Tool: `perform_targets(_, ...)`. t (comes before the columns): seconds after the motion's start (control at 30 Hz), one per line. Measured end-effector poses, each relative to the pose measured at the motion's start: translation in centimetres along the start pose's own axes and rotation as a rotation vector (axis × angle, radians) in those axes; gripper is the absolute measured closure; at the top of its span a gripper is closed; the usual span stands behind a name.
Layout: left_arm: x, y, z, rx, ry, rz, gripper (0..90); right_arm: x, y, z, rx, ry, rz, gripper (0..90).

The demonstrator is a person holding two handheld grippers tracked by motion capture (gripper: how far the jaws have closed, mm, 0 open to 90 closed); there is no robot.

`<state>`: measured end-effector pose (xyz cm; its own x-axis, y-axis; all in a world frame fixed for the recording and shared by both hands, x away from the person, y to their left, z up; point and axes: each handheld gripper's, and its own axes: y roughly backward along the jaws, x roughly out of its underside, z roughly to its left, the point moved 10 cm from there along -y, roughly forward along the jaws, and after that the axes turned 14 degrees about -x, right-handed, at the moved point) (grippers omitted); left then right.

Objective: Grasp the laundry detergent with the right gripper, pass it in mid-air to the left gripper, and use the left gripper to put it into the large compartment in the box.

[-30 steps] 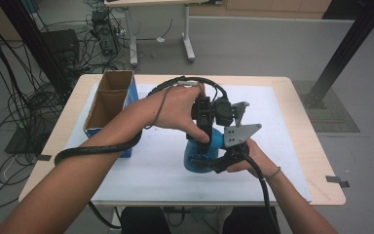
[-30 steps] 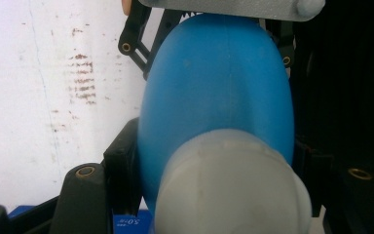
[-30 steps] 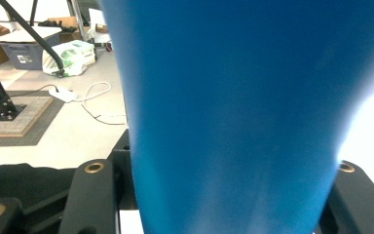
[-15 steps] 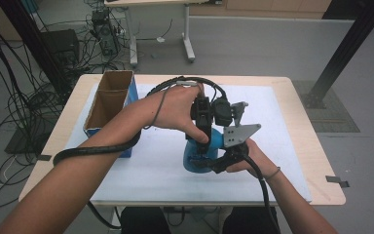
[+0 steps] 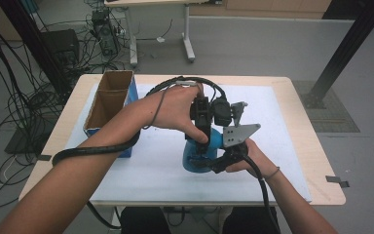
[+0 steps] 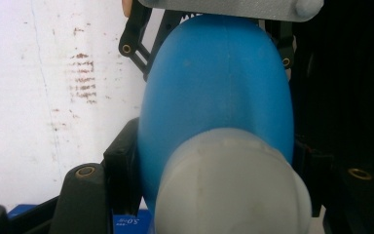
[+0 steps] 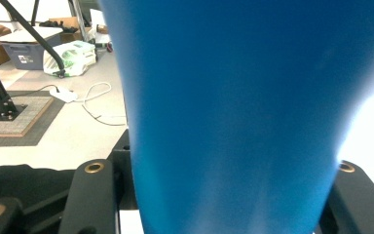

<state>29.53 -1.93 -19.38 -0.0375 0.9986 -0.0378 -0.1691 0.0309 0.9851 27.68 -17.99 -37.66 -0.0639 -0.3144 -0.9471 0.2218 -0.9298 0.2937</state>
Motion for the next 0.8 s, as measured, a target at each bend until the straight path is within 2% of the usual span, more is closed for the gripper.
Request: perform_targets(0.8, -0.01, 0.02, -0.09, 0.0, 0.0, 0.001, 37.4, 0.17, -0.12, 0.05, 0.001, 0.005, -0.013, 42.5)
